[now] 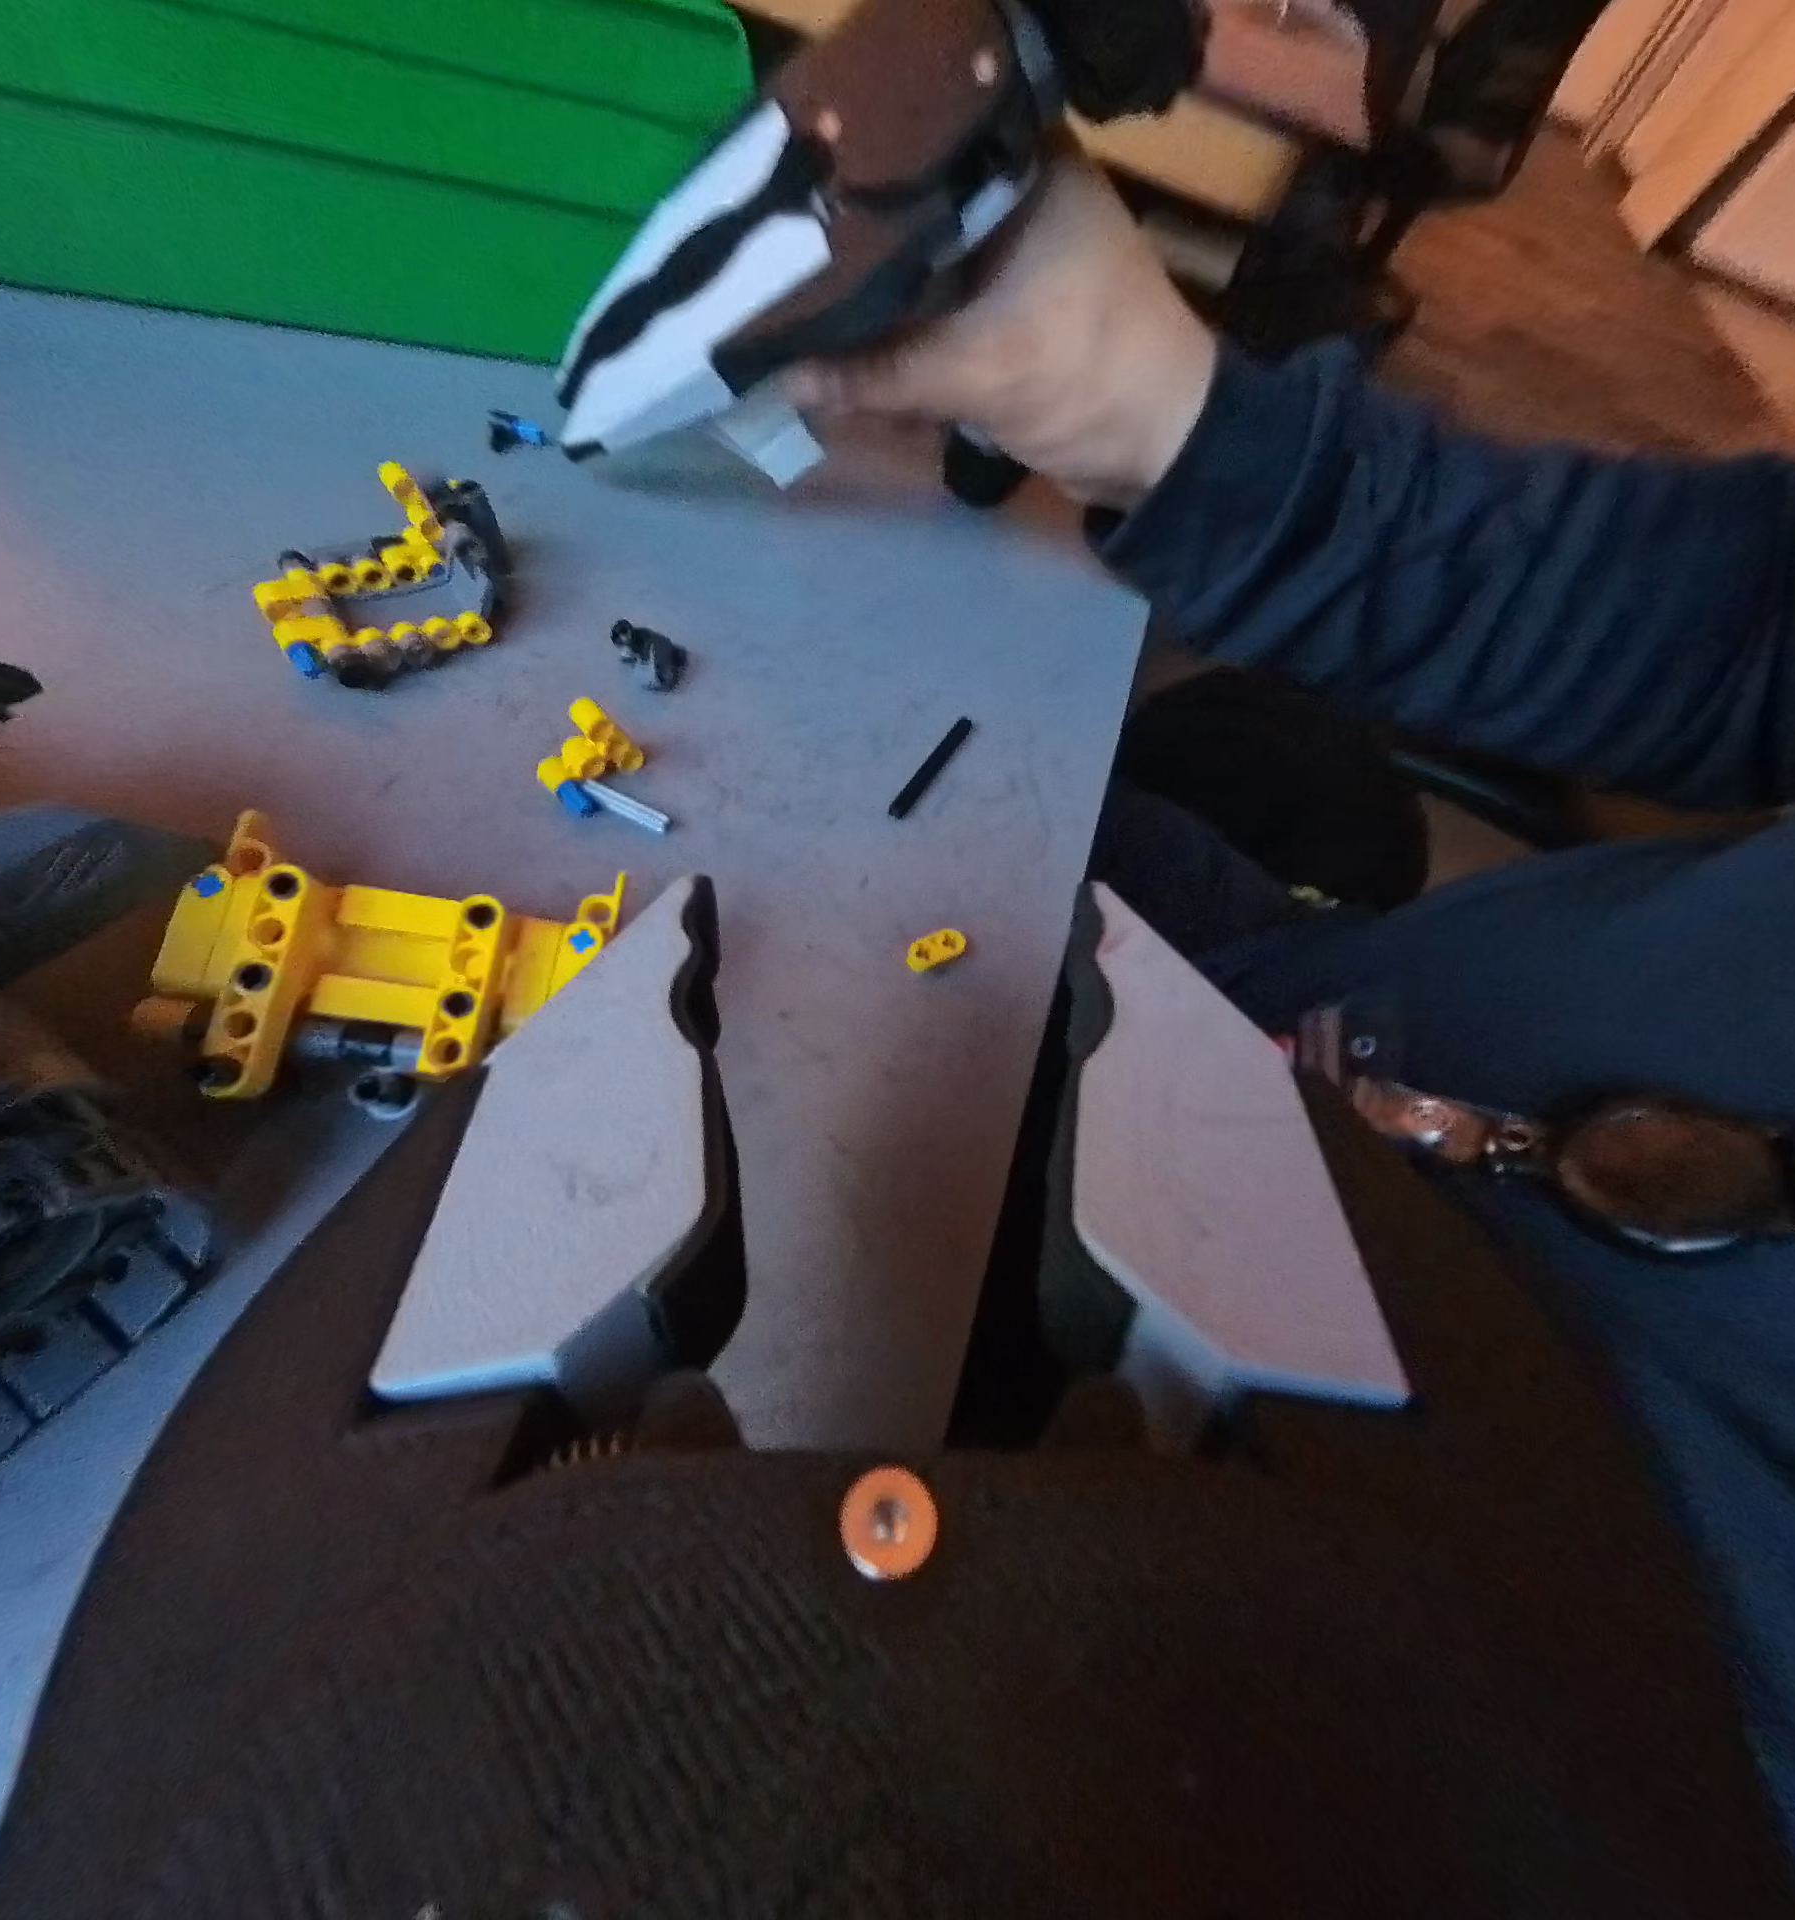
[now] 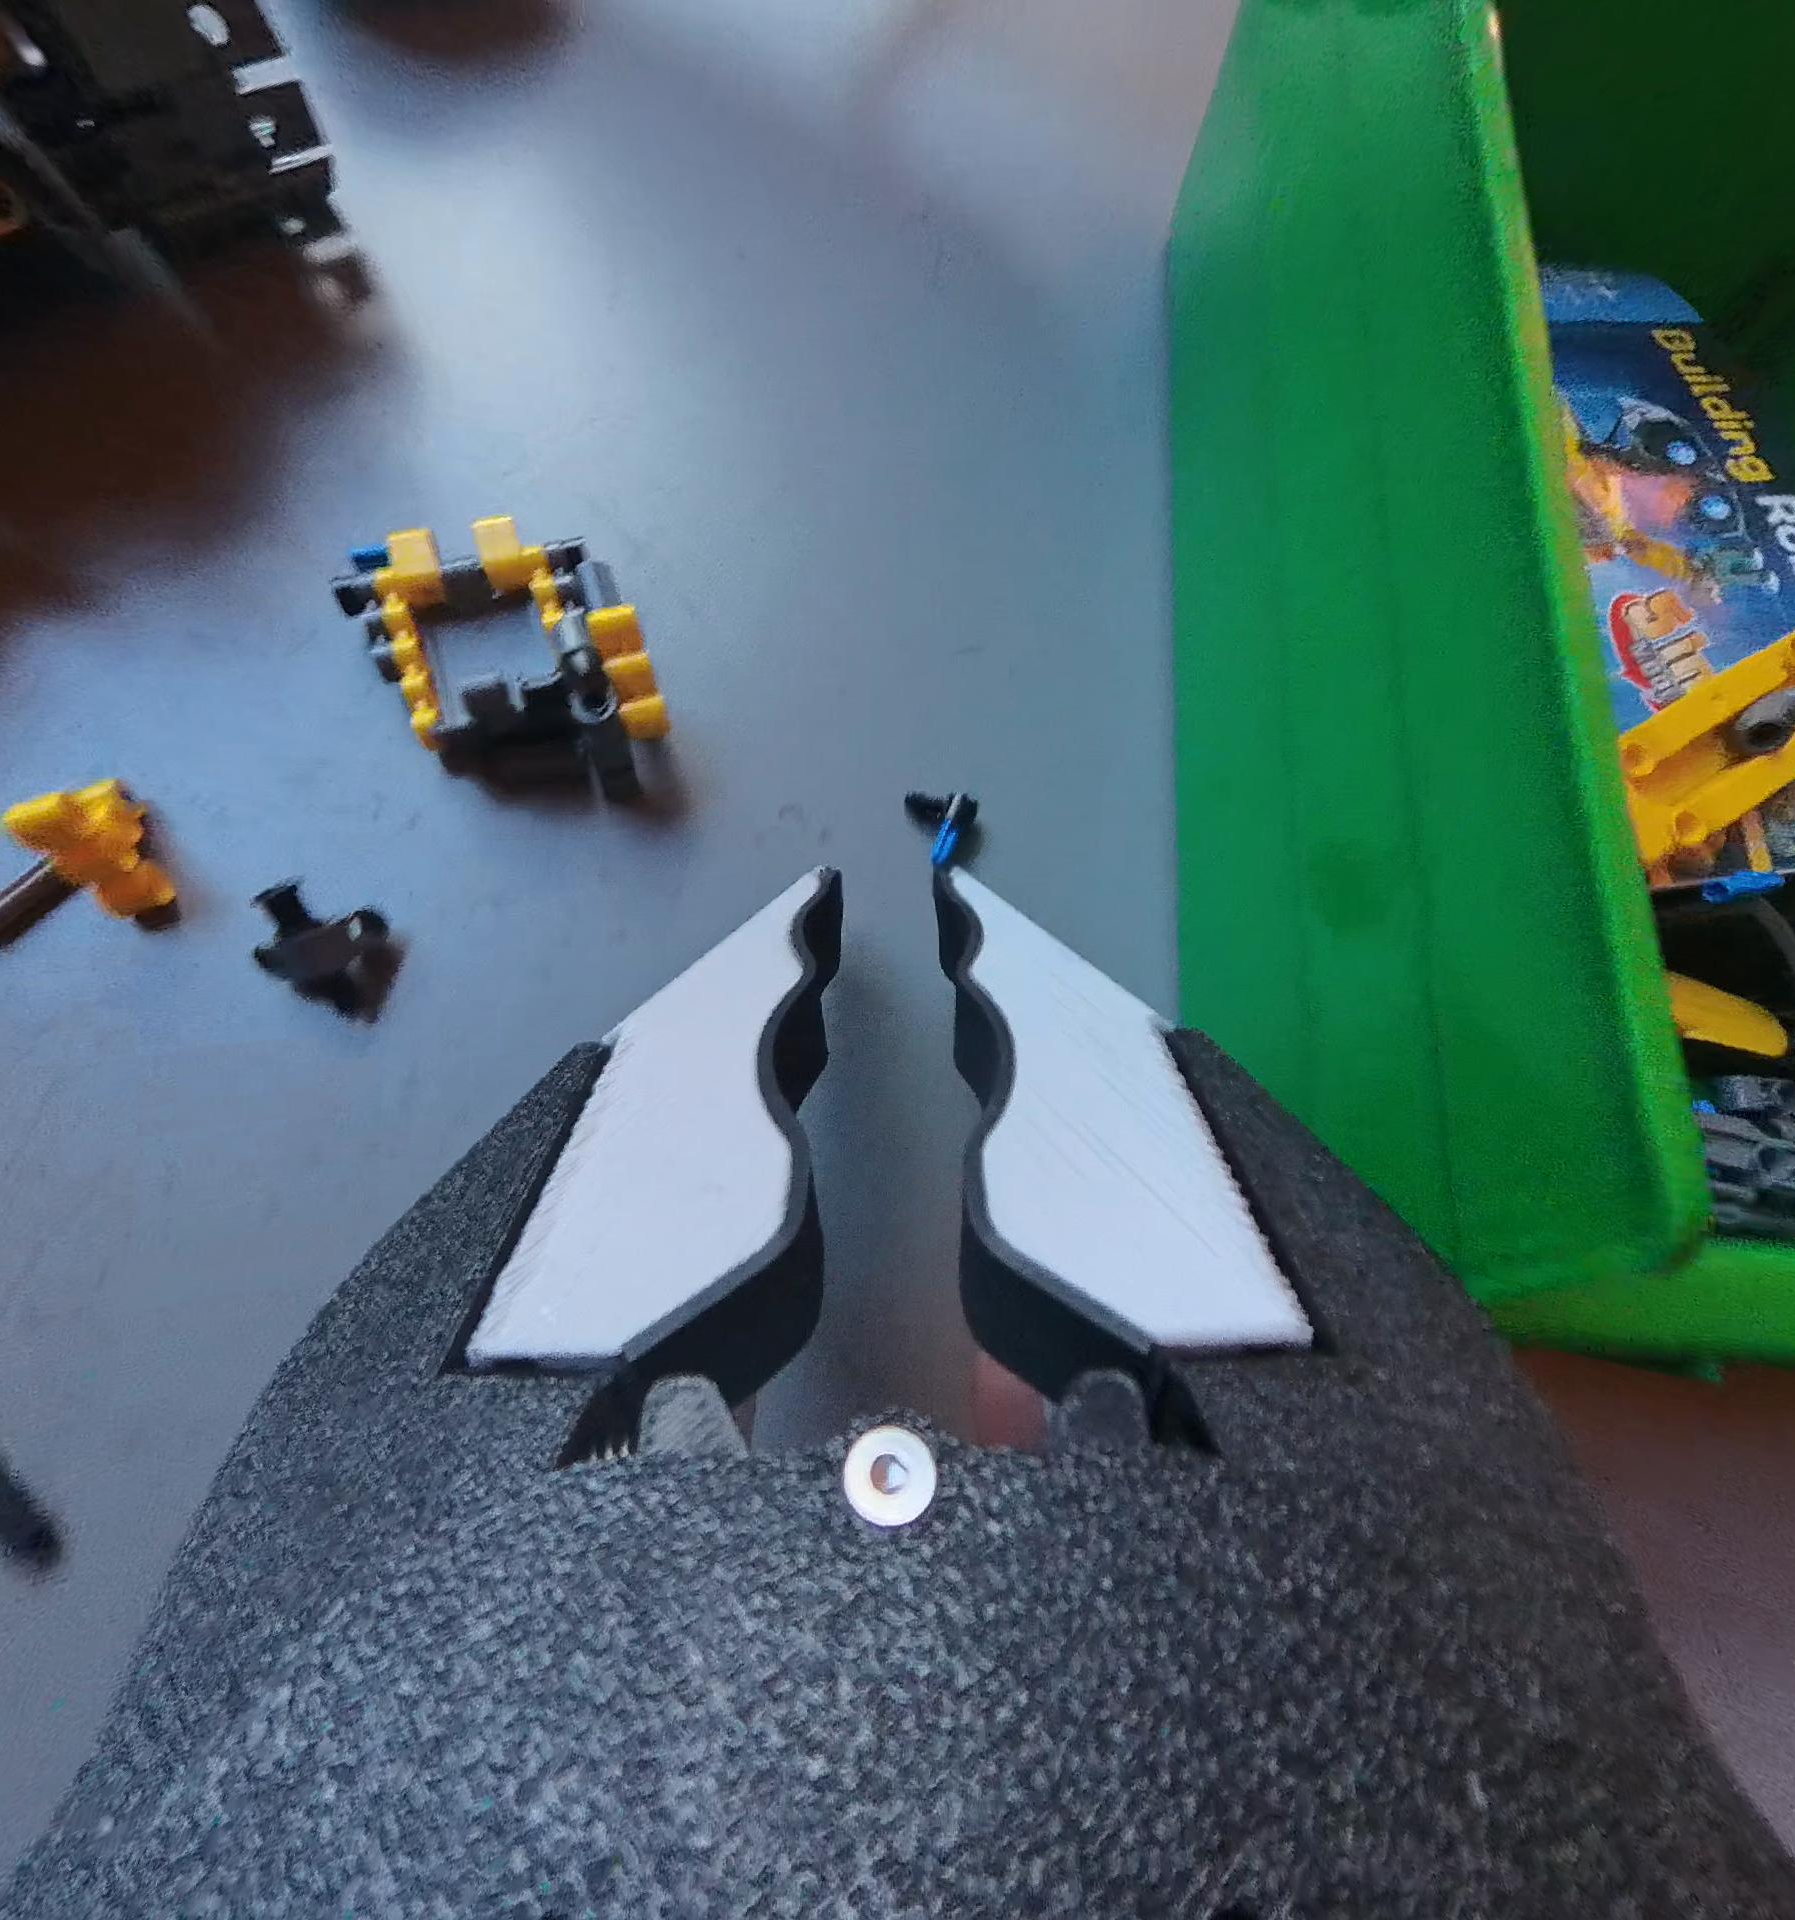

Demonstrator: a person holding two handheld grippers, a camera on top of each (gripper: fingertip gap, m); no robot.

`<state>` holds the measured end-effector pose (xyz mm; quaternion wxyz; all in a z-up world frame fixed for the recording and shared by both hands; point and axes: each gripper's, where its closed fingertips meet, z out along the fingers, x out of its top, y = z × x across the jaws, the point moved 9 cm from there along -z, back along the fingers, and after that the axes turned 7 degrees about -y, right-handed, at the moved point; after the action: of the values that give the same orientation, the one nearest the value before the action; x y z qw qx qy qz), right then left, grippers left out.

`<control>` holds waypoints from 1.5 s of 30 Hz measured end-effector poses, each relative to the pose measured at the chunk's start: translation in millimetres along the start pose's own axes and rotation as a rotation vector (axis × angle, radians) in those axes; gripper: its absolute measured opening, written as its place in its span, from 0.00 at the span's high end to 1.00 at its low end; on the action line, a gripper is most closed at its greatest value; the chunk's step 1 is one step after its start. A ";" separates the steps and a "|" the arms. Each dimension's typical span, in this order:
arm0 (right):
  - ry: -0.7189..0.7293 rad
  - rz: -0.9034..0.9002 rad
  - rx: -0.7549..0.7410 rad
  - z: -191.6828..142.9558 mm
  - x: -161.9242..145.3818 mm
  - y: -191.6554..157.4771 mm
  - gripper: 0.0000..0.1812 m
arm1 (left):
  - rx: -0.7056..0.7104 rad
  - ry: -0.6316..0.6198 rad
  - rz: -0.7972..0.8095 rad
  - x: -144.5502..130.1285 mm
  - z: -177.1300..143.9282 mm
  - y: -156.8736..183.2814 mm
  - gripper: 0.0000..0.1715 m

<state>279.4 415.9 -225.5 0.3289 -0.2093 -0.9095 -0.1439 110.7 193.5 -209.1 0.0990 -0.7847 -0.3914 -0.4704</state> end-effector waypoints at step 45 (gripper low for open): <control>0.576 -1.052 -0.390 -77.3 -14.4 -162.9 0.98 | -0.187 0.173 -0.301 33.6 6.2 -9.8 0.93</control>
<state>253.6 239.0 -197.9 0.4016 0.2570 -0.7229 -0.5001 116.2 220.9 -187.1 -0.0125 -0.6797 -0.4489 -0.5799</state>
